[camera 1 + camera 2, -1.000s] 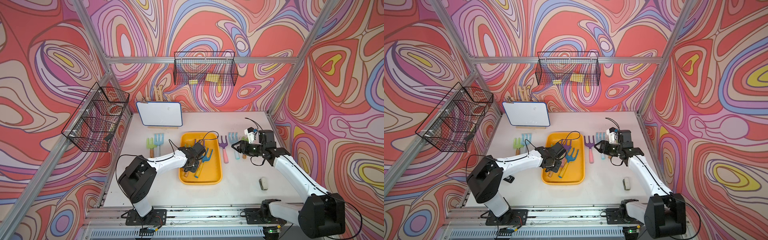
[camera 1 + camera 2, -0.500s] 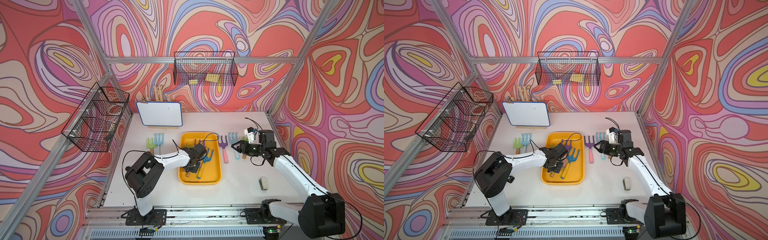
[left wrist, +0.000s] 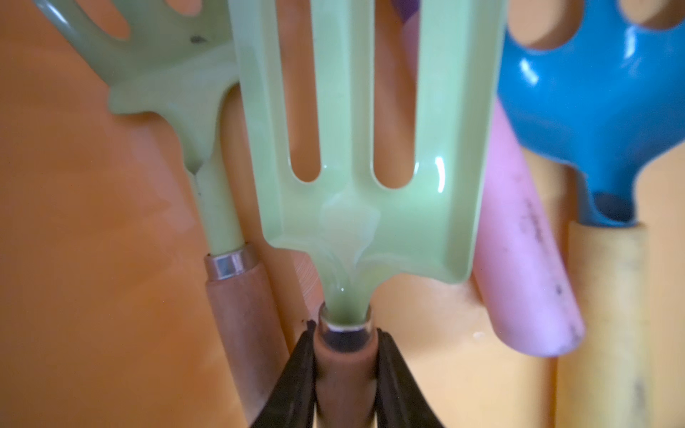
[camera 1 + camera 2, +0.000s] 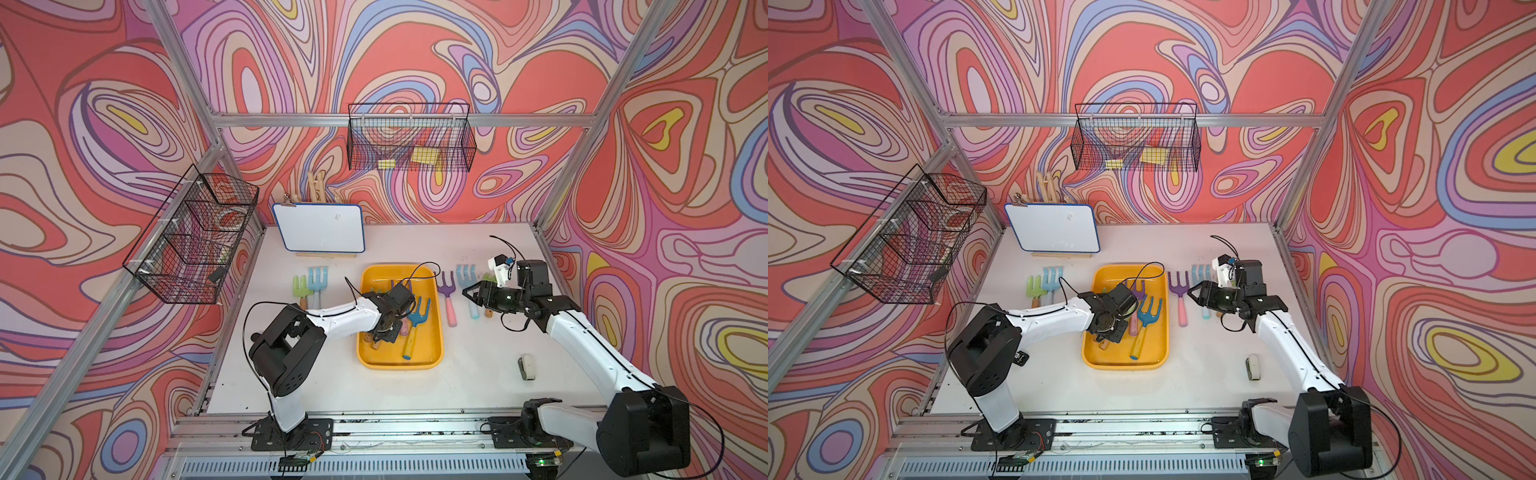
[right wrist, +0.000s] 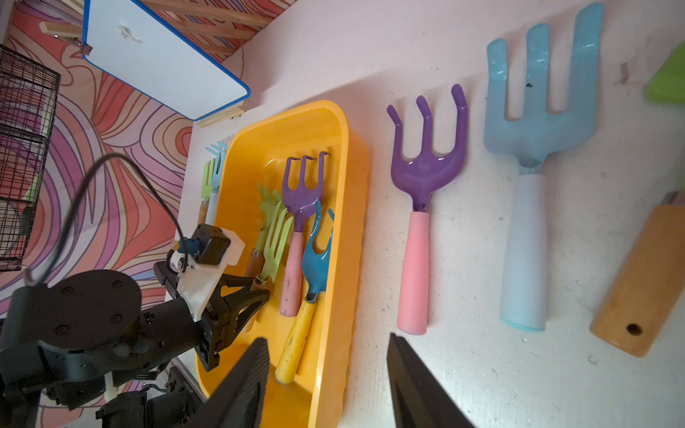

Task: Take the hand rake out of the storage box
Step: Pick up the rake from the storage box.

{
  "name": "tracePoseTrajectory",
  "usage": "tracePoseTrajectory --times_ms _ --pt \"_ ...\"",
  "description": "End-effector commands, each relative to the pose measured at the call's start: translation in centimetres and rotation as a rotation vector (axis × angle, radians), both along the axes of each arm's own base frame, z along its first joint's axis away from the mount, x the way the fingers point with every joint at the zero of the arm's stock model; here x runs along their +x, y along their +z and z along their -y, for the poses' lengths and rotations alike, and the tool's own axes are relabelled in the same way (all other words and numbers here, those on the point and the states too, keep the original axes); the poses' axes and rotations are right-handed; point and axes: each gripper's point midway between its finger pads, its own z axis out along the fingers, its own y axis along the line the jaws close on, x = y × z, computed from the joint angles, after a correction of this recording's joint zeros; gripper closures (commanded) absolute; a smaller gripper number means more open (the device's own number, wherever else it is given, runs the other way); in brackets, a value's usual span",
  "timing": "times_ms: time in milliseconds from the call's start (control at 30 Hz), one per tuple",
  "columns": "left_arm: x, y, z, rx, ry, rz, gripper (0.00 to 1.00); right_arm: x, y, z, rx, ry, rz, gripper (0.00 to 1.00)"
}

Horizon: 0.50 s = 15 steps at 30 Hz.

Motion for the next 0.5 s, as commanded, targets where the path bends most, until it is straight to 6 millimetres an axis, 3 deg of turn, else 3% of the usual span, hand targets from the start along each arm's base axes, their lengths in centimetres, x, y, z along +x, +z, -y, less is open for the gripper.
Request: tracePoseTrajectory --times_ms 0,467 --pt "1.1 3.9 0.0 -0.016 -0.007 0.080 0.85 -0.1 0.1 -0.1 0.009 0.002 0.010 0.44" --pt "3.2 12.2 -1.2 -0.016 0.001 0.256 0.86 -0.3 0.4 -0.5 0.022 0.015 0.021 0.44"
